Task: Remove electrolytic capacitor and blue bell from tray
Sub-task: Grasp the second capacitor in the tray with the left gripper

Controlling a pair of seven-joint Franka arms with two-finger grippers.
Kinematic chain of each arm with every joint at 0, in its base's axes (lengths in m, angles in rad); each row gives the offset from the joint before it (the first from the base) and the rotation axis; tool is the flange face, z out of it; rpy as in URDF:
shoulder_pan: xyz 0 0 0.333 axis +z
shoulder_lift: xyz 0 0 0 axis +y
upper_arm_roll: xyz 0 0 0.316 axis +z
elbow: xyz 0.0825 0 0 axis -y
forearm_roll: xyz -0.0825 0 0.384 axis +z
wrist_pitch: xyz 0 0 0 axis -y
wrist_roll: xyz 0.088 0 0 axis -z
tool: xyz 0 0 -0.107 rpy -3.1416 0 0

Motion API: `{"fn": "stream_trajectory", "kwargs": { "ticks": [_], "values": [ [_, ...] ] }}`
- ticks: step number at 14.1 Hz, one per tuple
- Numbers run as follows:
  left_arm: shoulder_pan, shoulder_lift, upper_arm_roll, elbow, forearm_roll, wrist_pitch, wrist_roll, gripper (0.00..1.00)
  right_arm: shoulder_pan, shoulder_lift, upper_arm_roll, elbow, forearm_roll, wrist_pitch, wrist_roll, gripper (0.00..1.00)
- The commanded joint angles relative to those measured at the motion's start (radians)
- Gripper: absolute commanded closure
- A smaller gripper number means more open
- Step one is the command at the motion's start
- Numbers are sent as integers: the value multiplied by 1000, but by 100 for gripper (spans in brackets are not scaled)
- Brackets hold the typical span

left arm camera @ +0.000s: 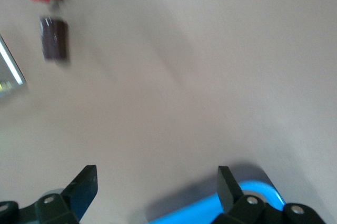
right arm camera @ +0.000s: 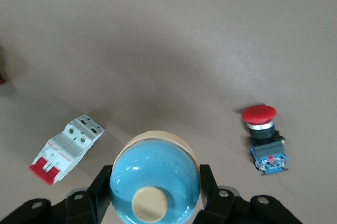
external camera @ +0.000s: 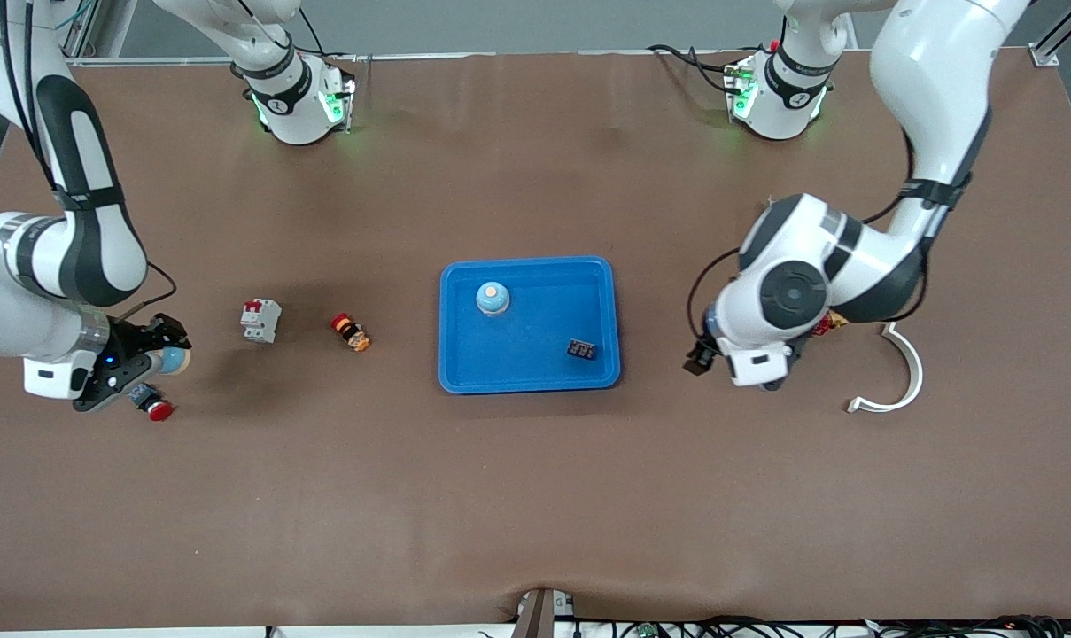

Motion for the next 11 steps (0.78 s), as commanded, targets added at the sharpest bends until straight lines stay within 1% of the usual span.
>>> {"fn": "stream_trajectory", "kwargs": {
  "ticks": [1, 5, 8, 10, 11],
  "values": [
    [-49, 74, 9, 93, -13, -26, -86, 0, -15, -38, 17, -95, 11, 88, -15, 51],
    [-126, 133, 13, 163, -7, -6, -209, 0, -19, -31, 17, -161, 11, 189, -21, 51],
    [-151, 157, 19, 165, -7, 71, -293, 0, -31, -17, 17, -176, 13, 246, -52, 51],
    [-189, 178, 25, 165, -4, 124, -353, 0, -32, -5, 17, -176, 13, 274, -54, 51],
    [-218, 192, 44, 165, -3, 157, -376, 0, -35, 7, 17, -176, 13, 286, -55, 51]
  ]
}}
